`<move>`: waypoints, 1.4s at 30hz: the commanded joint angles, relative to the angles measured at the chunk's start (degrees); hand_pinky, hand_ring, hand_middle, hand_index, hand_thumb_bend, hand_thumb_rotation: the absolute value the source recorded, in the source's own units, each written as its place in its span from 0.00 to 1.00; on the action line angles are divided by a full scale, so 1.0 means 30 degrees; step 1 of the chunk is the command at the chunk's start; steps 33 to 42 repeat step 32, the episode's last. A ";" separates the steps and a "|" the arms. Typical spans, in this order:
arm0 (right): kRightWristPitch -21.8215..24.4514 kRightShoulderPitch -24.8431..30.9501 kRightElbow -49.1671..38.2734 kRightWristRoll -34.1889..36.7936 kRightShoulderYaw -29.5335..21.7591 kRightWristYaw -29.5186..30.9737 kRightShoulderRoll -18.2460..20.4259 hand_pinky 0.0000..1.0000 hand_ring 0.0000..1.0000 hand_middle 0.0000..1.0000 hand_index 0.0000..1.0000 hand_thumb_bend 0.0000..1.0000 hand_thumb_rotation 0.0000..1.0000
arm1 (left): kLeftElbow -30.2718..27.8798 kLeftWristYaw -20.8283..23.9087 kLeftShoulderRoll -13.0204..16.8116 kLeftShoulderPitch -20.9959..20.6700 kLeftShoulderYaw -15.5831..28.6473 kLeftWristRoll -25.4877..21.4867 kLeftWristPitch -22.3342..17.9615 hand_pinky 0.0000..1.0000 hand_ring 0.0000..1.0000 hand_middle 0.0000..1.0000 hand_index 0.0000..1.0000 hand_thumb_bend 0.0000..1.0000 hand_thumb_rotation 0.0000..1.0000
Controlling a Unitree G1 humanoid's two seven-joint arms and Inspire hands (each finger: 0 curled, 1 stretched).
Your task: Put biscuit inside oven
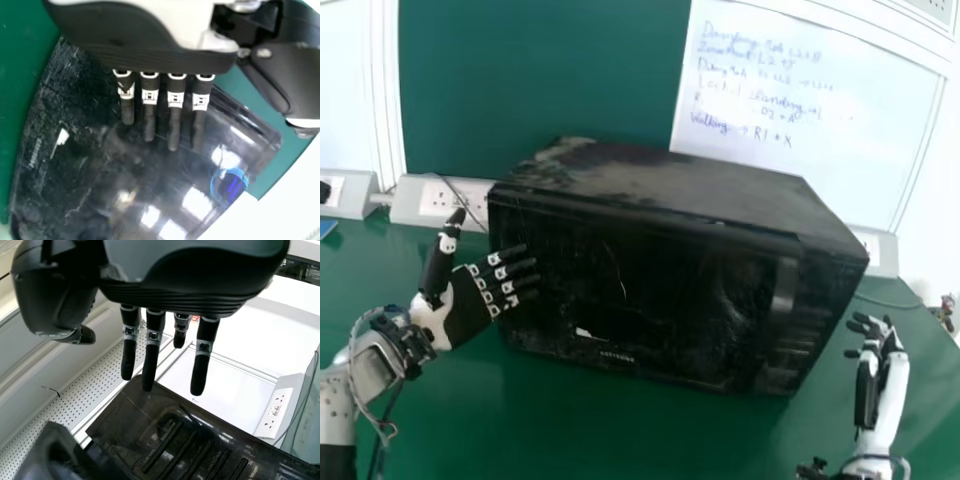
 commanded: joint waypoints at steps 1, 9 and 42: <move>-0.0113 0.0009 0.0077 0.0114 0.0003 0.0016 0.0068 0.48 0.57 0.63 0.68 0.52 0.25 | 0.0523 0.0458 -0.0712 -0.0835 -0.0317 0.0514 -0.0215 0.84 0.87 0.87 0.85 0.57 0.00; 0.0056 0.0023 -0.0105 -0.0104 0.0137 0.0025 0.0080 0.48 0.57 0.63 0.68 0.52 0.27 | 0.1693 0.1494 -0.2950 -0.1989 -0.0603 0.2025 -0.0545 0.81 0.86 0.87 0.87 0.71 0.00; 0.1114 0.0198 -0.1217 -0.0272 0.0938 0.0060 0.0991 0.47 0.56 0.64 0.68 0.53 0.27 | -0.0810 -0.4550 0.1348 0.0651 0.1592 0.1872 -0.0644 0.70 0.72 0.72 0.70 0.61 0.04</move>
